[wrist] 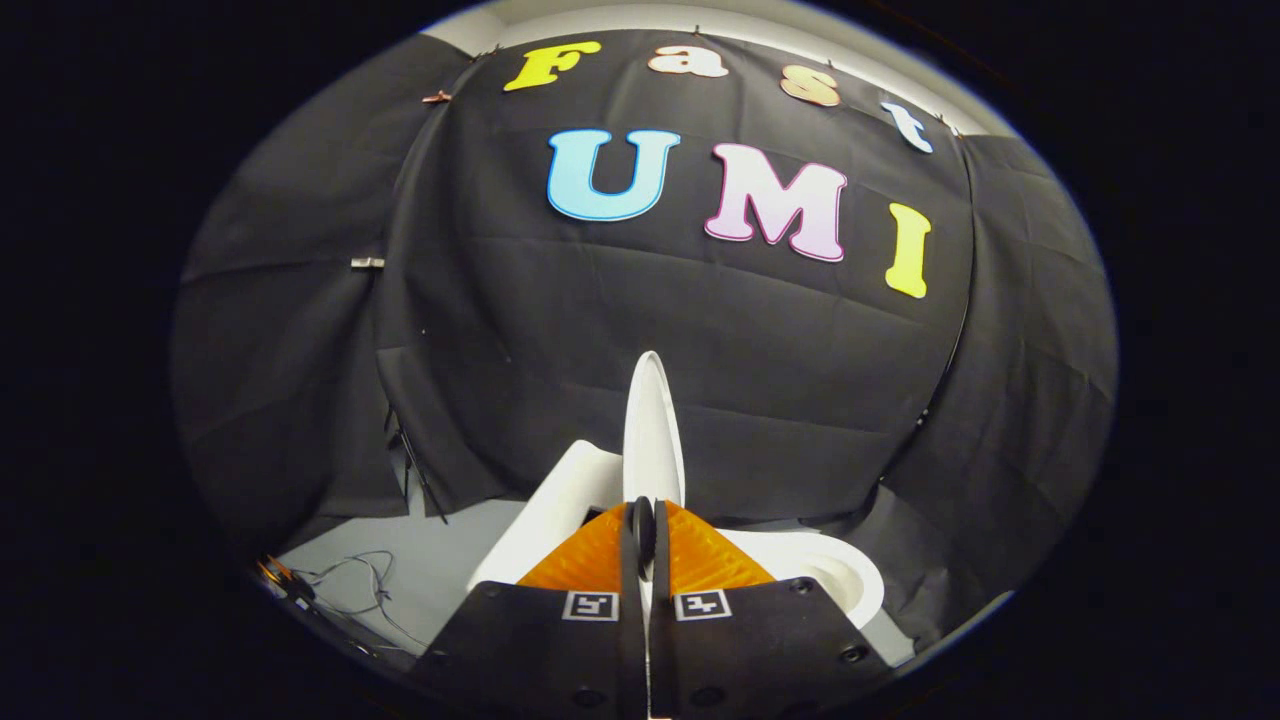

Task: Open the toilet lid.

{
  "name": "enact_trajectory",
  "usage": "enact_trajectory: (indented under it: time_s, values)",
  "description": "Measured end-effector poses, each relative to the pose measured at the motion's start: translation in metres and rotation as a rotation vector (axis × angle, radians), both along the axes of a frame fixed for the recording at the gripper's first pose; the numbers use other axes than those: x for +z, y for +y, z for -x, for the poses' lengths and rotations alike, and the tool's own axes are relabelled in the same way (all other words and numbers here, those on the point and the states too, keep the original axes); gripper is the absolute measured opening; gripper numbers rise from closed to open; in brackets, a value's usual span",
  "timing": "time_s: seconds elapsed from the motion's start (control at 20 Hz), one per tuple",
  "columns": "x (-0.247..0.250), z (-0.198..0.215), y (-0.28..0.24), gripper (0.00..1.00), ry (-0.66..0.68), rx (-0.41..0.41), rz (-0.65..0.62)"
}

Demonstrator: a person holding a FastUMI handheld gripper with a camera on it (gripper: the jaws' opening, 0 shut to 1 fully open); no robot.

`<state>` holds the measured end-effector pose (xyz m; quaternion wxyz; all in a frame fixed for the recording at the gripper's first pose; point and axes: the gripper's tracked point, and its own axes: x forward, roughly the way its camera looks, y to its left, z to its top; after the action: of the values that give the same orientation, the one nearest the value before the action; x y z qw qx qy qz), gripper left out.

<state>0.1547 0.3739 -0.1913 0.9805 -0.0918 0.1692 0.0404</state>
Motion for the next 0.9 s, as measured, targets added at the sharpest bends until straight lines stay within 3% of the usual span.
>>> enact_trajectory:
  time_s: [0.15, 0.35, 0.5, 0.9]
  values:
    - [0.005, 0.007, -0.009, 0.11, -0.029, 0.005, 0.003]
    - [0.009, 0.027, -0.004, 0.61, -0.021, 0.080, -0.047]
    - [0.028, 0.041, -0.016, 0.99, -0.044, 0.086, -0.082]
    - [0.117, 0.082, -0.087, 0.99, -0.163, 0.089, -0.178]
